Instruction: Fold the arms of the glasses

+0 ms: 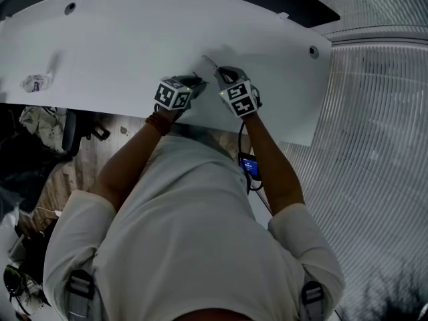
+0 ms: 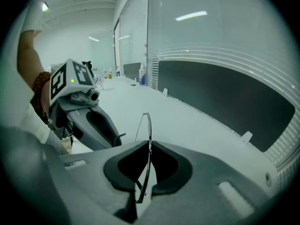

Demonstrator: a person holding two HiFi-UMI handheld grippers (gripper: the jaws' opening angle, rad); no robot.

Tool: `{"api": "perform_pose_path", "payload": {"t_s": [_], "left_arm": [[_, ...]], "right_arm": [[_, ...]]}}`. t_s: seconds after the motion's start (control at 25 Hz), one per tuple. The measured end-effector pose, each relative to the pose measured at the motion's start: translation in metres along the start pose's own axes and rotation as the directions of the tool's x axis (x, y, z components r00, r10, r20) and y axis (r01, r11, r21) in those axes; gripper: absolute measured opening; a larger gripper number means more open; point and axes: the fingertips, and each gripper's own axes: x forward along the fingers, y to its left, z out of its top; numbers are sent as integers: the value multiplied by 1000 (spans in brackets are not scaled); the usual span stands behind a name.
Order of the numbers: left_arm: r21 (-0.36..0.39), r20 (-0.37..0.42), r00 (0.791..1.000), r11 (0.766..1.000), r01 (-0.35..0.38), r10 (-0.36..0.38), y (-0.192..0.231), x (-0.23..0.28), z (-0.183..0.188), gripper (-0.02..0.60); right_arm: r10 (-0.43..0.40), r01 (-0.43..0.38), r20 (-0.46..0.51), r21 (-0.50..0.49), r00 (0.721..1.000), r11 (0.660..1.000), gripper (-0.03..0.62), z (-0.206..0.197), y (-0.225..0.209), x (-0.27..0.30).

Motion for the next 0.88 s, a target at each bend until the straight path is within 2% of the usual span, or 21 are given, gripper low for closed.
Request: {"api": "perform_pose_path", "payload": {"t_s": [0.2,0.4,0.64,0.76,0.88], "left_arm": [[8,1,1000,1000,7,-7,4,2,6,92],[28,-6,1000,1000,10,-9,6,3,10,91],[15,-24,1000,1000,14,-13,12,6,2,91],[-2,-38,999,1000,23,-23,16,10,-6,90],[-5,-47,999,1000,12,-12,19,9,-10,89]], "right_arm": [[18,-19,-21,-85,1000,996,18,-7,14,2],[33,-37,-36,-118,999,992,18,-11,26,3],[-9,-2,-60,-172,998,985,18,-19,21,11],[-51,26,-92,-251,994,968,18,-30,19,19],[-102,54,-114,-364,988,930,18,-43,19,26]]}}
